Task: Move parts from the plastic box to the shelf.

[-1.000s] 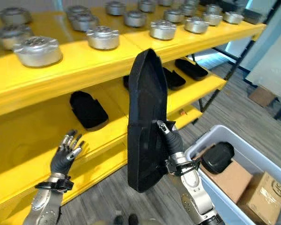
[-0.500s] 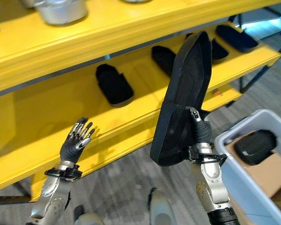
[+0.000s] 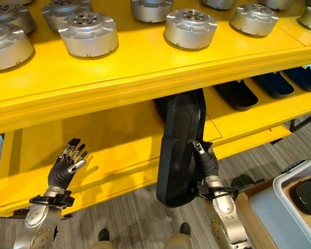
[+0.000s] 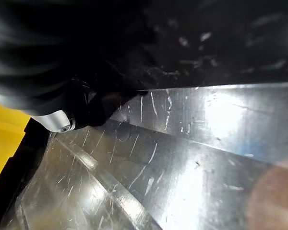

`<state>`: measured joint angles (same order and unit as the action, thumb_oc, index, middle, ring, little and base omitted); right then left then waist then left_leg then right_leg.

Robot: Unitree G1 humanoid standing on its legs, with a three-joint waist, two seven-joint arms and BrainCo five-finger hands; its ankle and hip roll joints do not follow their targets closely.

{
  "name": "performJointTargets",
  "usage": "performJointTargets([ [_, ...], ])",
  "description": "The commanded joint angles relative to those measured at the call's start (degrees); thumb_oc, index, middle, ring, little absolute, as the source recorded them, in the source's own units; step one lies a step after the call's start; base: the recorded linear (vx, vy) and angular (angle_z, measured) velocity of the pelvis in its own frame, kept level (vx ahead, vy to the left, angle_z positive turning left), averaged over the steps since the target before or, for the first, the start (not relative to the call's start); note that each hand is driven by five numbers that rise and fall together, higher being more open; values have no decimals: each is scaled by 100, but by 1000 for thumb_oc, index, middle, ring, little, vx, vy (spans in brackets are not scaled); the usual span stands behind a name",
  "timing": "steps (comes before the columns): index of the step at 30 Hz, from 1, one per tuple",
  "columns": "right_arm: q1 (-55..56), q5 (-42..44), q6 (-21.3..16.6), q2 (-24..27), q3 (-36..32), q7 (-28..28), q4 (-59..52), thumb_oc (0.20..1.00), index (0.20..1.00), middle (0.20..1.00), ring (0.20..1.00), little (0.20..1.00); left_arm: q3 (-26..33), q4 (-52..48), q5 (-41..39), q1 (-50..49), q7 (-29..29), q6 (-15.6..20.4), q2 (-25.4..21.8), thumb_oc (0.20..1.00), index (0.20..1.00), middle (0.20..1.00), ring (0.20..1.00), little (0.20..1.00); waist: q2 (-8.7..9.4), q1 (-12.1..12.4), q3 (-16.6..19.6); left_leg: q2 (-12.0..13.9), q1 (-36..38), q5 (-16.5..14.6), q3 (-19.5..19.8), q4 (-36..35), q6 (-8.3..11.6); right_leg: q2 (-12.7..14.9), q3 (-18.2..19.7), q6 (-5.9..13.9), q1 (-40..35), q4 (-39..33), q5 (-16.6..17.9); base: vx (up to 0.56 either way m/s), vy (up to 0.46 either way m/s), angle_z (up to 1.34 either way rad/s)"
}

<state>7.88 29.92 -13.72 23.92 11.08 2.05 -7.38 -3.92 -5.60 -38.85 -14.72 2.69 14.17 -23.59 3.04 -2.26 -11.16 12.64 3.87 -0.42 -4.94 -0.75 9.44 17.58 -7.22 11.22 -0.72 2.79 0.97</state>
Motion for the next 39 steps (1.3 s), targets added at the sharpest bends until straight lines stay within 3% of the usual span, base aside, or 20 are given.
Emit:
performJointTargets([
  [1, -94, -256, -261, 213, -94, -301, -308, 200, 200, 200, 200, 200, 353, -456, 92, -55, 200, 282, 59, 1000, 1000, 1000, 1000, 1000, 67, 2, 361, 100, -172, -216, 178, 483, -223, -48, 125, 50, 368, 814, -54, 54, -2, -6],
  [3, -125, -310, -194, 254, 62, -430, -271, 200, 200, 200, 200, 200, 390, -441, 112, -81, 214, 276, 63, 1000, 1000, 1000, 1000, 1000, 118, 53, 401, 96, -135, -229, 176, 474, -226, -56, 110, 50, 304, 791, -77, 69, -24, -5],
  [7, -806, -118, 59, 183, 1110, -914, 45, 200, 200, 200, 200, 200, 585, -479, 213, -125, 108, 290, 100, 1000, 1000, 1000, 1000, 1000, 238, 310, 313, 72, -131, -291, 302, 620, -227, -54, -10, 19, 121, 879, -207, 51, -42, 2],
  [10, -1262, 66, 91, 28, 1463, -939, 122, 200, 200, 200, 200, 200, 757, -473, 262, -128, -3, 302, 87, 1000, 1000, 1000, 1000, 1000, 262, 477, 202, 37, -208, -273, 429, 663, -228, -23, -121, 10, 68, 927, -236, -5, -20, 25],
  [11, -1613, 115, 99, -84, 1674, -923, 129, 200, 200, 200, 200, 200, 837, -430, 294, -114, -95, 318, 60, 1000, 1000, 1000, 1000, 1000, 281, 662, 154, 9, -281, -242, 543, 664, -233, 12, -224, 15, 12, 940, -244, -5, -37, 48],
  [18, -2587, 162, 4, -632, 1786, -464, 887, 200, 200, 200, 200, 200, 812, -364, 339, 165, -250, 260, -193, 1000, 1000, 1000, 1000, 1000, 386, 1309, 136, -278, -894, -105, 1234, 733, -237, 200, -1037, 23, -240, 871, -220, 16, -38, 75],
  [23, -3202, 127, -96, -935, 1544, 100, 1395, 200, 200, 200, 200, 200, 586, -401, 190, 404, -338, 235, -361, 1000, 1000, 1000, 1000, 1000, 409, 1699, 55, -468, -1251, -74, 1525, 892, -282, 256, -1352, 26, -255, 888, -166, 16, -22, 51],
  [30, -4750, -386, -136, -950, 1188, 1021, 2472, 200, 200, 200, 200, 200, 152, -520, -148, 678, -364, 298, -646, 1000, 1000, 1000, 1000, 1000, 180, 1986, -471, -601, -1724, -196, 1682, 1538, -326, 329, -1303, -34, 84, 1402, -313, -60, 4, 7],
  [32, -5386, -517, -107, -758, 1037, 1323, 2908, 200, 200, 200, 200, 200, 45, -565, -276, 727, -359, 318, -754, 1000, 1000, 1000, 1000, 1000, 40, 1959, -665, -635, -1955, -261, 1729, 1822, -327, 366, -1225, -66, 317, 1699, -405, -121, 63, -2],
  [39, -6755, -707, -38, -342, 860, 1884, 4195, 200, 200, 200, 200, 200, -226, -649, -467, 793, -333, 349, -932, 1000, 1000, 1000, 1000, 1000, -185, 1915, -1015, -709, -2462, -439, 1778, 2405, -345, 414, -1051, -155, 801, 2251, -650, -83, 44, 1],
])
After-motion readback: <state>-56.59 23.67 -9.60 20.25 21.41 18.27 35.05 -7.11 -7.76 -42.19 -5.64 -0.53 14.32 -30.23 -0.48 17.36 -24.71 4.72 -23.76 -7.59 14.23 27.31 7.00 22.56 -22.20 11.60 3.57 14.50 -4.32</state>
